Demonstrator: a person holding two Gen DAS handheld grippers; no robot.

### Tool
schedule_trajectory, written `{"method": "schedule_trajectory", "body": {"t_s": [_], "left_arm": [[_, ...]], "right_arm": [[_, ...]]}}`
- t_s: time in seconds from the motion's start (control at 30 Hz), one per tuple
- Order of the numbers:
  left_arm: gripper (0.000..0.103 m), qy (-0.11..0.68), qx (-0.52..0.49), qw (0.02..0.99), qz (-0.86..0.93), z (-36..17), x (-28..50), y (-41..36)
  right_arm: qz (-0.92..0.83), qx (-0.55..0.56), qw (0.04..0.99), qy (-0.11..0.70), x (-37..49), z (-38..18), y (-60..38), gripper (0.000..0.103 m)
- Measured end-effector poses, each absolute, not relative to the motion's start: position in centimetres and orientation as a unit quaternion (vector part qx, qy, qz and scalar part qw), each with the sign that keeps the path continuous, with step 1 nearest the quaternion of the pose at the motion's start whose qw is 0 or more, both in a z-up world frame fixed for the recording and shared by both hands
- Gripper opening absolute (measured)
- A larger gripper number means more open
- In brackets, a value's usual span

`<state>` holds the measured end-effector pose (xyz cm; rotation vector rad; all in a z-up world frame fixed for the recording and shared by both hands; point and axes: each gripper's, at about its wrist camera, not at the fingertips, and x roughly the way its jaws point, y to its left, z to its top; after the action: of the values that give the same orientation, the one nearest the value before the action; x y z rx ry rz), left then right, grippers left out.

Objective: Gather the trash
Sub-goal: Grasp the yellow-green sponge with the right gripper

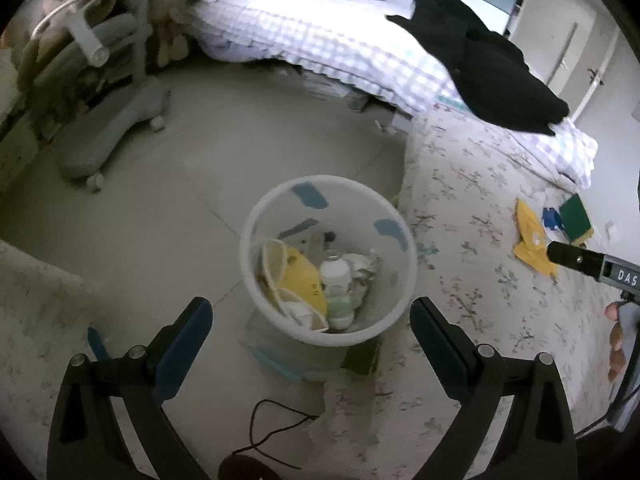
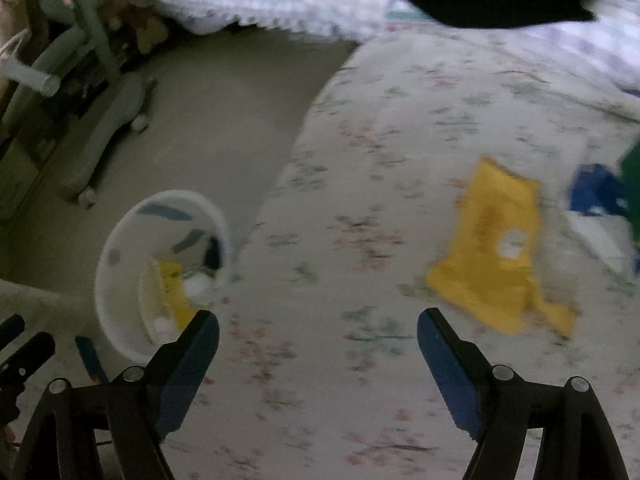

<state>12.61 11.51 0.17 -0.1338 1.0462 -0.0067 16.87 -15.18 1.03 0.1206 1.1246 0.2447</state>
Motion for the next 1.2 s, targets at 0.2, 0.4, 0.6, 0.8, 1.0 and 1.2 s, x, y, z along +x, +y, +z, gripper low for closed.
{"method": "schedule_trajectory", "body": {"t_s": [0.2, 0.4, 0.6, 0.8, 1.0, 1.2], "left_arm": [[0.103, 0.502, -0.049, 0.863, -0.039, 0.3, 13.4, 7.1], [0.103, 0.509, -0.026, 0.858, -0.065, -0.3, 14.6, 2.2], [0.103, 0.517, -0.031, 0.852, -0.082, -1.1, 16.3, -1.3], [0.103, 0.523, -0.015, 0.848, -0.081, -2.6, 18.4, -4.8], [0.103, 0.524, -0.012, 0.848, -0.07, -3.7, 20.2, -7.3], [0.103, 0.521, -0.007, 0.851, -0.075, -4.3, 21.2, -9.2]], "right_arm": [[0.073, 0.075, 0.844, 0.526, 16.4, 1.5, -21.0, 0.086], [0.021, 0.096, 0.85, 0.518, 16.3, 1.3, -27.1, 0.086], [-0.026, 0.125, 0.85, 0.512, 17.1, 0.2, -32.6, 0.086], [-0.063, 0.128, 0.863, 0.484, 18.4, -0.3, -35.7, 0.086], [-0.073, 0.148, 0.874, 0.458, 19.9, -1.5, -37.3, 0.086], [-0.066, 0.147, 0.884, 0.439, 20.8, -2.0, -37.5, 0.076]]}}
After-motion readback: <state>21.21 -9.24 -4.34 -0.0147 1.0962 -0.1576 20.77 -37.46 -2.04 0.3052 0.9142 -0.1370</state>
